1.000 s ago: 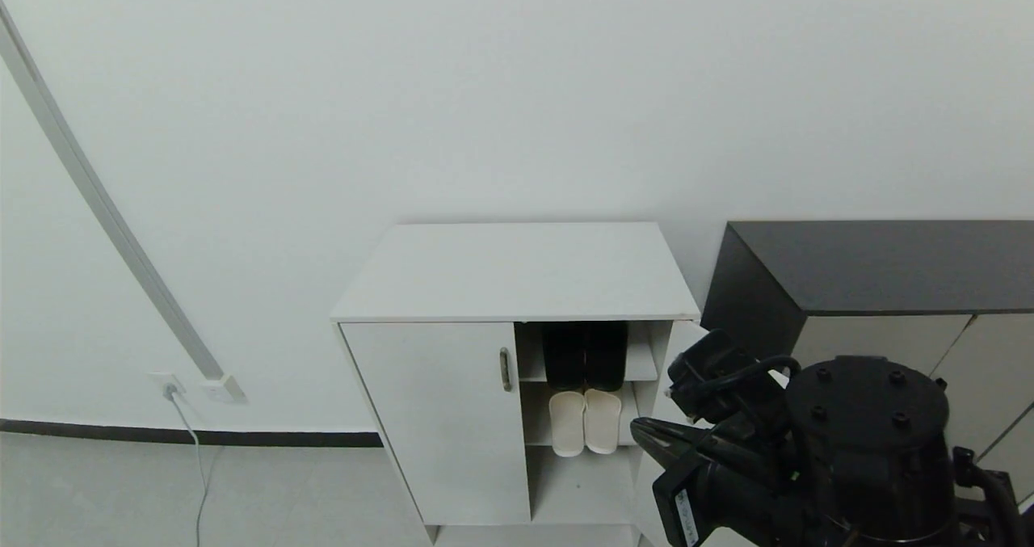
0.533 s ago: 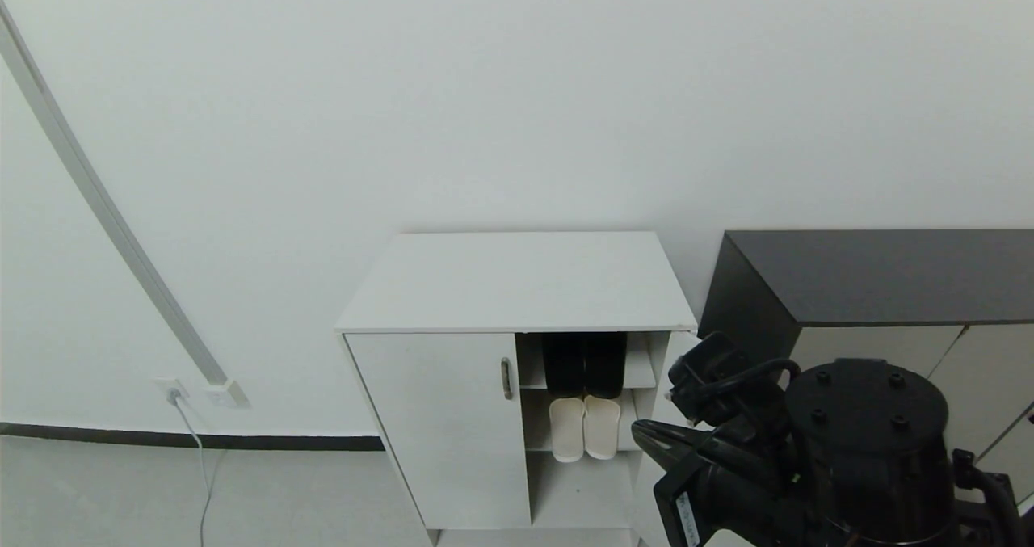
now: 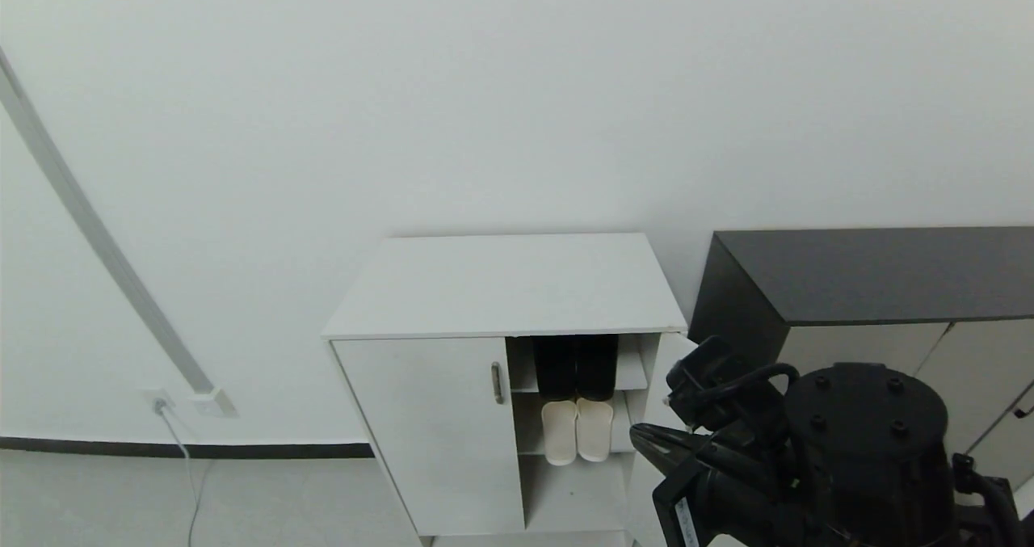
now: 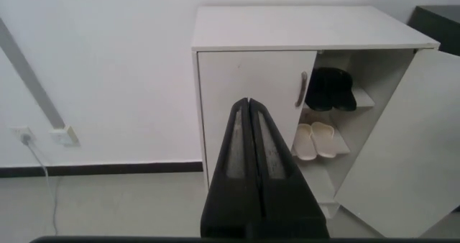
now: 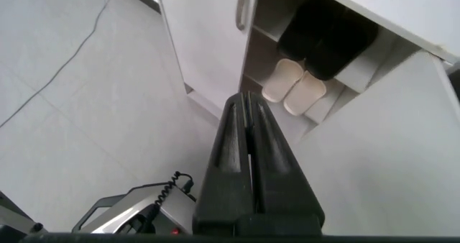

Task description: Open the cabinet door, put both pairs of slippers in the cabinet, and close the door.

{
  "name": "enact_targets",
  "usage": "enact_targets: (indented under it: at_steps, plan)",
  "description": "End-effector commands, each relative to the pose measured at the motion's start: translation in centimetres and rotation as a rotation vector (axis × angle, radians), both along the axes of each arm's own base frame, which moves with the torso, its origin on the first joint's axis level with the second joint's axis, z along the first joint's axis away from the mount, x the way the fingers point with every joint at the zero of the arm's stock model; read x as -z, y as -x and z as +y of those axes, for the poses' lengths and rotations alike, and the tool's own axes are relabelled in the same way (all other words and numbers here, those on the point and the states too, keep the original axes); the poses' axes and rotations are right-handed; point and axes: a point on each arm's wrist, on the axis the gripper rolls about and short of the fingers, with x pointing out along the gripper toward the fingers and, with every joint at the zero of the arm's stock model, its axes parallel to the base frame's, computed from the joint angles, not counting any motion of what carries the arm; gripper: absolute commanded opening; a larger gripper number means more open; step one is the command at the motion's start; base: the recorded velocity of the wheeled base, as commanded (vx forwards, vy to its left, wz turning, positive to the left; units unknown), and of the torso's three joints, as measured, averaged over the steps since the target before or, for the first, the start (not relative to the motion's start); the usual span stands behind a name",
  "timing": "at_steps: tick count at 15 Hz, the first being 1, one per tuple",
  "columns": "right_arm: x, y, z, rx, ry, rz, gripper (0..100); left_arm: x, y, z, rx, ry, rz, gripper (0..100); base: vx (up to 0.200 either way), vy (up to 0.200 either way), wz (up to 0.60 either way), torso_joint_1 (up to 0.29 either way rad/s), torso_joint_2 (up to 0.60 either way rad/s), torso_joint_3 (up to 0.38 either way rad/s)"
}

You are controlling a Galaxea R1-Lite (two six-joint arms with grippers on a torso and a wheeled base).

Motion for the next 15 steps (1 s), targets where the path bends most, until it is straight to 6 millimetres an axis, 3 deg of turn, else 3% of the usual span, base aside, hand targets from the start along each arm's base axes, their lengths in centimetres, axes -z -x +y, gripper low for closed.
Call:
enact_targets:
  at_steps: [1, 11, 12, 15]
  plan:
    - [0.1, 0.0, 0.0, -0.002, 0.0, 0.003, 0, 0.0, 0.0, 0.0, 0.0, 0.0, 0.0, 0, 0.0, 0.0, -0.6, 0.002, 0.0, -0.002]
    - [0.1, -0.1, -0.1, 0.003, 0.002, 0.004, 0, 0.0, 0.0, 0.0, 0.0, -0.001, 0.0, 0, 0.0, 0.0, 0.0, 0.0, 0.0, 0.0]
    - [0.2, -0.3, -0.2, 0.017, 0.006, 0.001, 0, 0.0, 0.0, 0.0, 0.001, -0.001, 0.0, 0, -0.2, 0.0, 0.0, 0.002, 0.0, -0.002]
    - [0.1, -3.1, -0.7, 0.114, -0.009, -0.006, 0, 0.0, 0.0, 0.0, 0.001, -0.001, 0.002, 0, -0.133, 0.0, 0.0, 0.002, 0.0, 0.003]
